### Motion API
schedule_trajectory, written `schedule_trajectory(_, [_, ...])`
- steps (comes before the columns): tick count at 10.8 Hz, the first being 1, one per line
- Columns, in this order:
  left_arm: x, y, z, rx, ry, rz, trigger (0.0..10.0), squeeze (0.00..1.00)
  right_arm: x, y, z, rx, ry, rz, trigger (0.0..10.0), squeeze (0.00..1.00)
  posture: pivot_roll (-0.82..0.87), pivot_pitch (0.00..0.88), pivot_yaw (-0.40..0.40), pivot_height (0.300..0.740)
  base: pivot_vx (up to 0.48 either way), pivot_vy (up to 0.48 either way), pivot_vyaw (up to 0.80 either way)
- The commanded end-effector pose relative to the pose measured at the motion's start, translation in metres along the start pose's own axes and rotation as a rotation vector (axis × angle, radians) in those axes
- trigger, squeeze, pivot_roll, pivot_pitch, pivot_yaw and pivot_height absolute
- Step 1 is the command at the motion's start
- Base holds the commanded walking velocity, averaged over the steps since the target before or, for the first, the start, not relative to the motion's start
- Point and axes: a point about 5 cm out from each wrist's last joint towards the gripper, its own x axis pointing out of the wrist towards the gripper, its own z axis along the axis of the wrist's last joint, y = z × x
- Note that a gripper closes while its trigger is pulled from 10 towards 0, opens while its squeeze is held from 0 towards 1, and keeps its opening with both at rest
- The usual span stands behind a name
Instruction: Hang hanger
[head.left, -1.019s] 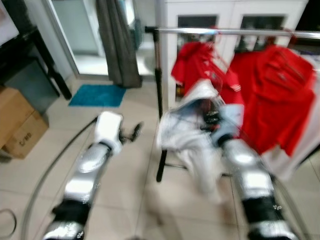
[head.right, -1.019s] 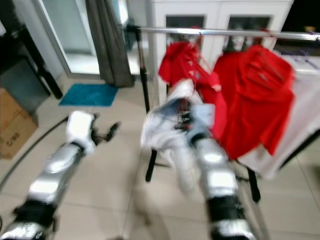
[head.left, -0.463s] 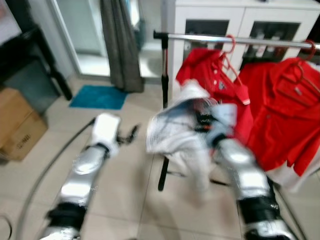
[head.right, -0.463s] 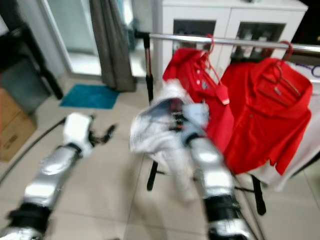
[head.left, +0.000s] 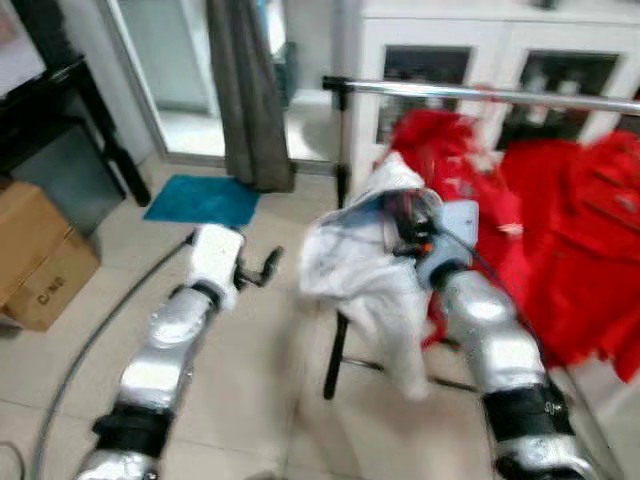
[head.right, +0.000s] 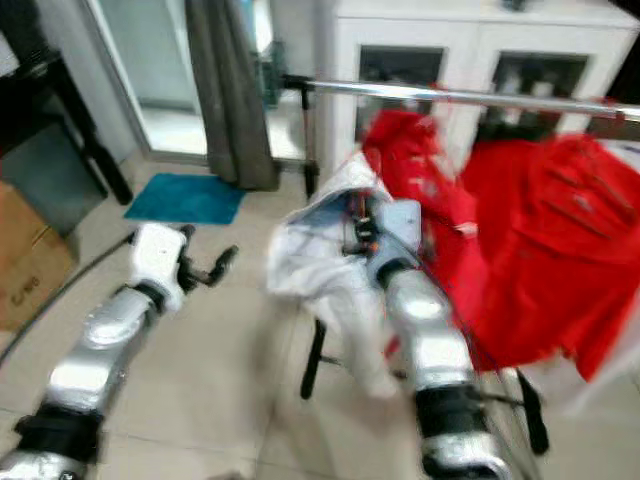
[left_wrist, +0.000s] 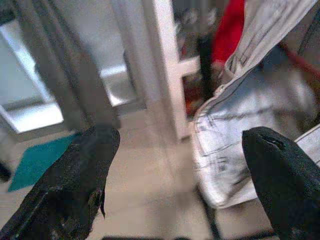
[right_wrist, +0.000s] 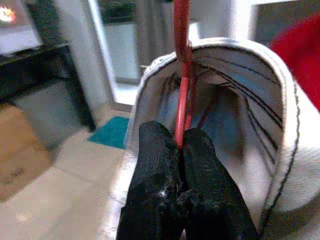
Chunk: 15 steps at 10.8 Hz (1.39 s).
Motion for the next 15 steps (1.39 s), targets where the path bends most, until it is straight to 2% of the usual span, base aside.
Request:
schedule_trajectory(1, [0.004, -0.004, 0.007, 0.007, -0.020, -0.016, 10.0, 0.29, 0.003, -0.002, 0.023, -0.037, -0.094, 0.003, 10.0, 0.00, -0.08, 0.000, 0.066, 0.740, 0.371, 0.000, 0.00])
schedule_trajectory(5, [0.002, -0.007, 0.007, 0.024, -0.014, -0.061, 10.0, 0.30, 0.005, -0.011, 0.033, -0.039, -0.139, -0.072, 10.0, 0.00, -0.08, 0.000, 0.061, 0.740, 0.372, 0.000, 0.00])
schedule_trajectory(6, [0.001, -0.010, 0.007, 0.042, -0.012, -0.109, 10.0, 0.27, 0.005, -0.011, 0.036, -0.044, -0.154, -0.075, 10.0, 0.00, -0.07, 0.000, 0.060, 0.740, 0.000, 0.000, 0.00])
schedule_trajectory(8, [-0.002, -0.009, 0.010, 0.031, -0.035, -0.136, 10.0, 0.27, 0.006, -0.013, 0.040, -0.053, -0.169, -0.095, 10.0, 0.00, -0.07, 0.000, 0.058, 0.740, 0.000, 0.000, 0.00])
schedule_trajectory(9, [-0.005, -0.006, 0.011, 0.060, -0.031, -0.169, 10.0, 0.27, 0.009, -0.015, 0.048, -0.062, -0.186, -0.115, 10.0, 0.00, -0.08, 0.000, 0.057, 0.740, 0.000, 0.000, 0.00])
schedule_trajectory(12, [-0.009, -0.005, 0.021, 0.098, -0.040, -0.268, 10.0, 0.27, 0.025, -0.022, 0.068, -0.036, -0.213, -0.147, 10.0, 0.00, -0.07, 0.000, 0.056, 0.740, 0.000, 0.000, 0.00])
schedule_trajectory(13, [-0.012, -0.011, 0.027, 0.133, -0.038, -0.353, 10.0, 0.27, 0.038, -0.026, 0.073, -0.052, -0.171, -0.166, 10.0, 0.00, -0.06, 0.000, 0.056, 0.740, 0.000, 0.000, 0.00])
schedule_trajectory(15, [-0.014, -0.015, 0.034, 0.154, -0.046, -0.401, 10.0, 0.28, 0.056, -0.031, 0.082, -0.050, -0.104, -0.217, 10.0, 0.00, -0.06, 0.000, 0.058, 0.740, 0.000, 0.000, 0.00])
